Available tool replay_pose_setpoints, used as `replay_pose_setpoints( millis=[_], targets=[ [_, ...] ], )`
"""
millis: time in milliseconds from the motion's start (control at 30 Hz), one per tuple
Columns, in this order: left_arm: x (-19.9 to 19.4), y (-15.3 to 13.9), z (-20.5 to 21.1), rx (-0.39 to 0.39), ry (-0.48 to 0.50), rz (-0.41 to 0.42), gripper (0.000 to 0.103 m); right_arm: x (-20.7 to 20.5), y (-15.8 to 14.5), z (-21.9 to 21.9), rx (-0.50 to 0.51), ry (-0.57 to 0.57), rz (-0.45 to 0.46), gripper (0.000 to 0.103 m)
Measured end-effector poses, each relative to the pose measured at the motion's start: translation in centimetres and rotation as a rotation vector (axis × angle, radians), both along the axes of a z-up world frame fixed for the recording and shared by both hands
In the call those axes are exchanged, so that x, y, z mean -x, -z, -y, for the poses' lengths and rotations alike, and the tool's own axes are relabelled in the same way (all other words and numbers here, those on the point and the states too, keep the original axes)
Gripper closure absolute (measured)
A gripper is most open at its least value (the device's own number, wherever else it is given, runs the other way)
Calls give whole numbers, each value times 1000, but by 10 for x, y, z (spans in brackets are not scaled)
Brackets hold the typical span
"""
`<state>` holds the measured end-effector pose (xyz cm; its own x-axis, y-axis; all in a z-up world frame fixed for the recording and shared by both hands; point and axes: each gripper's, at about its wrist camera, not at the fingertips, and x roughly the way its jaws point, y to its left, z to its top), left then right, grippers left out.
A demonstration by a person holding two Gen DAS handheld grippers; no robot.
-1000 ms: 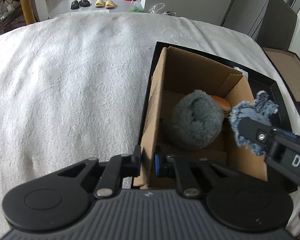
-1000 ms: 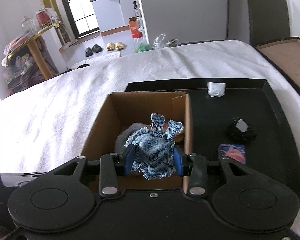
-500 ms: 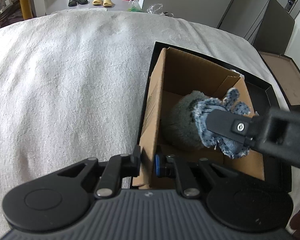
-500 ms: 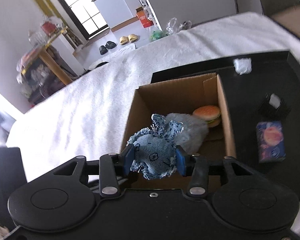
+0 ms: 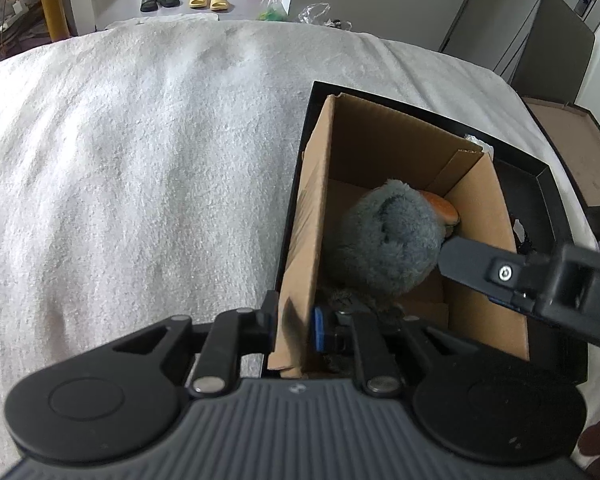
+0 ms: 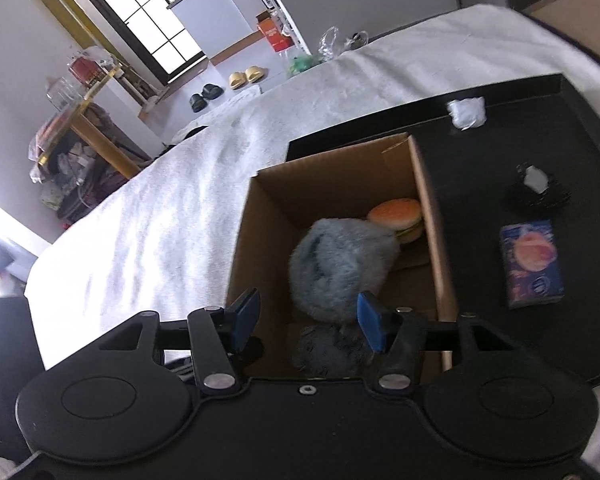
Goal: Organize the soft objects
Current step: 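Move the right gripper back over the tray to the planet-print tissue pack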
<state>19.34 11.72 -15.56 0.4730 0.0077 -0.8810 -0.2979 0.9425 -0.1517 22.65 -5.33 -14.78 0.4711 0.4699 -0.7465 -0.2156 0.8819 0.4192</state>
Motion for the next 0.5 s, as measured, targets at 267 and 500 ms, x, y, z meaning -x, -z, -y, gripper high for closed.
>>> replay_pose_setpoints(
  millis=[267, 500],
  targets=[
    [-3, -9, 5, -34, 0, 3, 61, 0, -5, 13, 46, 16, 32, 48],
    [-6, -20, 11, -93, 12, 14, 43, -2, -9, 35, 64, 53, 75, 37]
  ],
)
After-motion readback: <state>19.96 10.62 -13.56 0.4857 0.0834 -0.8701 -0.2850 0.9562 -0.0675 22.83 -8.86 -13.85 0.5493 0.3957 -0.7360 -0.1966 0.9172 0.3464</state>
